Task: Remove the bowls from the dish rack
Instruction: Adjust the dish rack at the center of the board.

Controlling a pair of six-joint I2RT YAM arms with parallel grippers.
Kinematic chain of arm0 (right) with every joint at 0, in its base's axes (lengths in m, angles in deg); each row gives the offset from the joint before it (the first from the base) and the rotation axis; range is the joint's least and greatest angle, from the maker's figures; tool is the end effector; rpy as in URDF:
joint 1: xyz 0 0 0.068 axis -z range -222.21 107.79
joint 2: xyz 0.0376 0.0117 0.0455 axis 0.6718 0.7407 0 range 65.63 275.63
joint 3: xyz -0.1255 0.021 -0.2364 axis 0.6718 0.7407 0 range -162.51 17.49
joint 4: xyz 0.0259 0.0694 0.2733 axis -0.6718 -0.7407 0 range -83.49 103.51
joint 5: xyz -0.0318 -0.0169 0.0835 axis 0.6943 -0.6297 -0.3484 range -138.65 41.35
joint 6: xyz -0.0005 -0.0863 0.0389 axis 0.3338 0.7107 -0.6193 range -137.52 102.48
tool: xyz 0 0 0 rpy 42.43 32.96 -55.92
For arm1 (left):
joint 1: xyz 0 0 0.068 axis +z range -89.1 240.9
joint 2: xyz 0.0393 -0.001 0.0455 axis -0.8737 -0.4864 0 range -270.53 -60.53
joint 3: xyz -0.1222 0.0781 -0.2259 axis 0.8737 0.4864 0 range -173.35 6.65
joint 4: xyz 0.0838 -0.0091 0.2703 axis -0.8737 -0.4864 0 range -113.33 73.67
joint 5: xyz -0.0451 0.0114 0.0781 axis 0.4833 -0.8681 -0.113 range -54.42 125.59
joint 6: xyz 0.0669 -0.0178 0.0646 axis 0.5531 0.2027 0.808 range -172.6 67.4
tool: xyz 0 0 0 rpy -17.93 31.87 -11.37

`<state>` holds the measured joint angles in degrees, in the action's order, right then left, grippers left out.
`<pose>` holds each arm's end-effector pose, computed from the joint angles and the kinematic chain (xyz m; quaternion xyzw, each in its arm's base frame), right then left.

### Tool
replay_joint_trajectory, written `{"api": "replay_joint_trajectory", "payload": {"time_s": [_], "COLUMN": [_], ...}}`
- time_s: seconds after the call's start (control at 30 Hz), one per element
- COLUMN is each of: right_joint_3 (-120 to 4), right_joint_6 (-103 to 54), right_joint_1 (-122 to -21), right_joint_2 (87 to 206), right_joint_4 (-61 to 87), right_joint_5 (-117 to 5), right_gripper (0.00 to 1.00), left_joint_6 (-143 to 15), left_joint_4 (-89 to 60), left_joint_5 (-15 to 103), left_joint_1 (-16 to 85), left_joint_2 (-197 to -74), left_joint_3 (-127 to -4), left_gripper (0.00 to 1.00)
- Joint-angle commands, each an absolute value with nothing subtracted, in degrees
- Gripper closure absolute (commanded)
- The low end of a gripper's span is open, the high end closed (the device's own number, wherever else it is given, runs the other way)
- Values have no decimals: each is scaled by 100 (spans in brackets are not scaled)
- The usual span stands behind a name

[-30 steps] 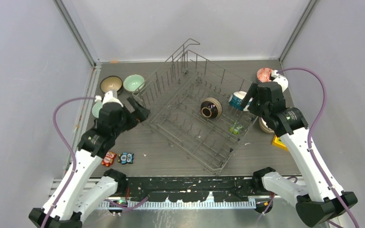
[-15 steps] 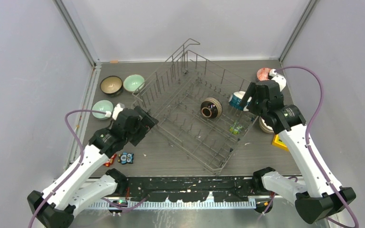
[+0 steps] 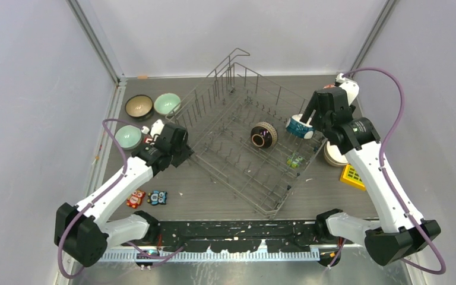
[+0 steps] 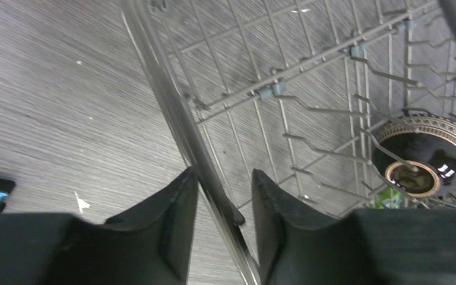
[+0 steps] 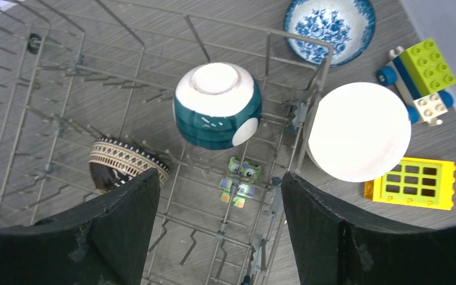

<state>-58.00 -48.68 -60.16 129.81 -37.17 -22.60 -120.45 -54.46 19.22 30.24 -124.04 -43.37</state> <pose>0.2729 0.0490 0.3628 0.1970 0.8638 -0.0122 0.4636 0.2496 -0.1199 0.2191 -0.3425 0.8711 -0.1587 0.3142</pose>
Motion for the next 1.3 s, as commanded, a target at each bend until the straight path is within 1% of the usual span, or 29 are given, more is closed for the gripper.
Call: {"api": "replay_joint_trajectory", "payload": {"time_s": [0.0,0.1,0.2,0.3,0.37,0.47,0.57,0.73,1.1,1.27], "right_joint_3": [-6149,-6263,-6335,-6336,-6282,-6272,-6228,-6026,-5868,-5749], "right_joint_6": [-4577,-4406,-4237,-4152,-4139,-4066,-3912,-3633,-3524,-3612], "right_joint_1": [-6049,-6036,-5951,-5718,-5541,-5352,-5241,-5157,-5092,-5097], "right_joint_2": [13265,13526,13749,13926,14041,14272,14550,14910,15282,15246], "right_joint_4": [-3699,-3658,-3491,-3222,-2938,-2641,-2440,-2011,-1929,-1954], "right_joint_5": [-1658,-1477,-1277,-1353,-1640,-2094,-2204,-2268,-2098,-2499], "right_gripper": [20,19,17,15,14,14,14,13,14,16], "left_joint_6": [-11379,-11035,-10705,-10434,-10256,-9973,-9748,-9635,-9371,-9291], "left_joint_4": [-5351,-5397,-5413,-5399,-5415,-5466,-5568,-5599,-5718,-5705], "left_joint_5": [1987,2165,2343,2501,2559,2691,2748,2765,2917,2992], "left_joint_1": [3387,3659,3880,3989,4034,4110,4183,4279,4812,4959], "left_joint_2": [-12522,-12601,-12669,-12771,-12867,-13061,-13218,-13120,-13043,-13040], "left_joint_3": [-4574,-4656,-4724,-4810,-4897,-5102,-5264,-5247,-5323,-5336], "left_gripper": [67,73,77,81,83,84,85,86,87,87]}}
